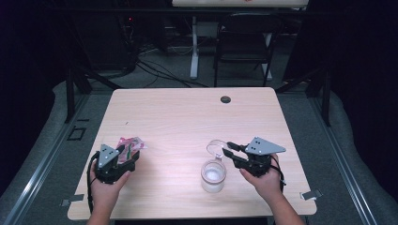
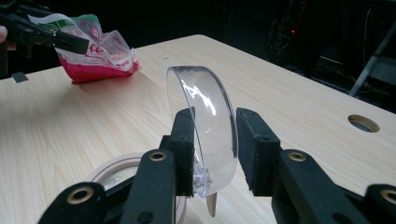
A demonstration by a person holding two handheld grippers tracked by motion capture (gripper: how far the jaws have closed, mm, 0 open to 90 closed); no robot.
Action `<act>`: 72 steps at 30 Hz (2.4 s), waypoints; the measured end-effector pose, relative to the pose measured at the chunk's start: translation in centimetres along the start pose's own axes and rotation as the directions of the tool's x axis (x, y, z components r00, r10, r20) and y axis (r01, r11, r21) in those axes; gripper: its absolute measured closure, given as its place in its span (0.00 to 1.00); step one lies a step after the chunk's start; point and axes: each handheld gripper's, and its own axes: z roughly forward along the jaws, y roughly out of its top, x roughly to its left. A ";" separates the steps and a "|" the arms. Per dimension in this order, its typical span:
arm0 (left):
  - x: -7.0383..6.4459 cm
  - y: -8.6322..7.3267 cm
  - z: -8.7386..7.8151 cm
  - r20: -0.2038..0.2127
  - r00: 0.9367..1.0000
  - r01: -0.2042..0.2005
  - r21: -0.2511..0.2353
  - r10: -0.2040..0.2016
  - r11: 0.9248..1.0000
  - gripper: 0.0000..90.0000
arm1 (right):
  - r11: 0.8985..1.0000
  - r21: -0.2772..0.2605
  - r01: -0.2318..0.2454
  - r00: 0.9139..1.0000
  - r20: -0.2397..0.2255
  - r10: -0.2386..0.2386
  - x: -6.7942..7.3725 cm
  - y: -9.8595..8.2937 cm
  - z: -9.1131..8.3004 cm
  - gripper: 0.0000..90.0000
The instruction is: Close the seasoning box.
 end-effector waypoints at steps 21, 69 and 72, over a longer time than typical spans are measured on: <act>-4.6 1.1 0.8 0.116 0.987 -0.113 -0.016 0.114 0.993 0.42 | 0.996 0.012 0.084 0.996 -0.009 -0.084 1.9 0.1 -0.1 0.70; -6.0 0.8 3.0 0.180 0.973 -0.150 0.025 0.143 0.988 0.42 | 0.984 0.044 0.175 0.985 -0.022 -0.174 4.2 -0.9 0.1 0.58; -6.0 0.8 3.0 0.180 0.973 -0.150 0.027 0.143 0.988 0.42 | 0.981 0.048 0.188 0.982 -0.028 -0.186 4.3 -1.0 0.2 0.56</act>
